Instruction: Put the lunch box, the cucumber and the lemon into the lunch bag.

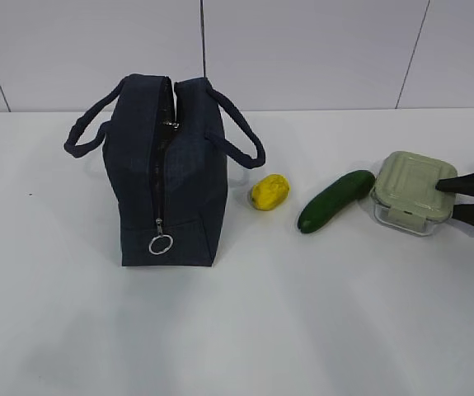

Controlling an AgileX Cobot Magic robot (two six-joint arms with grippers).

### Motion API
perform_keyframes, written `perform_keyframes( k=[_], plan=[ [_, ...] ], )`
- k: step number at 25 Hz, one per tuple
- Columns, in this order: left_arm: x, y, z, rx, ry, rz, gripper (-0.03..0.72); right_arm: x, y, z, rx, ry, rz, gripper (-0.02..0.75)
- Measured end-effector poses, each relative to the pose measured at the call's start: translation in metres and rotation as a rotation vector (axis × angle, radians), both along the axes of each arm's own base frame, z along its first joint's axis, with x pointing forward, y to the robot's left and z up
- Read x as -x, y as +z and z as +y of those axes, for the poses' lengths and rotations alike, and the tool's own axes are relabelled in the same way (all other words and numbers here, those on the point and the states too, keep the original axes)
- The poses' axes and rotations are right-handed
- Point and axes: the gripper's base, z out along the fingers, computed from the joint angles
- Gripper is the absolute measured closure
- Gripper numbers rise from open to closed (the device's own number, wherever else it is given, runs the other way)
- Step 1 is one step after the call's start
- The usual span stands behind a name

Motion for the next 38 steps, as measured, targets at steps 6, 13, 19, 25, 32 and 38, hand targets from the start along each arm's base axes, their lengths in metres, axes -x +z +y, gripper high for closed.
perform_keyframes(
  k=[6, 13, 19, 25, 32, 38],
  plan=[
    [0.000, 0.000, 0.000, 0.000, 0.000, 0.000, 0.371, -0.001, 0.020, -0.001, 0.024, -0.002, -0.034, 0.390],
    [0.000, 0.000, 0.000, 0.001, -0.001, 0.000, 0.384, -0.001, 0.034, -0.001, 0.018, -0.015, -0.040, 0.390],
    [-0.001, 0.004, 0.000, 0.003, -0.002, -0.008, 0.389, 0.000, 0.050, 0.000, 0.026, -0.022, -0.062, 0.390],
    [-0.016, 0.025, -0.001, 0.012, -0.007, 0.024, 0.391, 0.001, 0.064, 0.000, 0.033, -0.026, -0.082, 0.390],
    [-0.043, 0.052, -0.004, 0.068, -0.015, -0.199, 0.411, 0.002, 0.073, 0.001, 0.037, -0.029, -0.092, 0.390],
    [-0.050, 0.069, -0.006, 0.120, -0.018, -0.359, 0.428, 0.003, 0.076, 0.001, 0.036, -0.029, -0.094, 0.390]
  ],
)
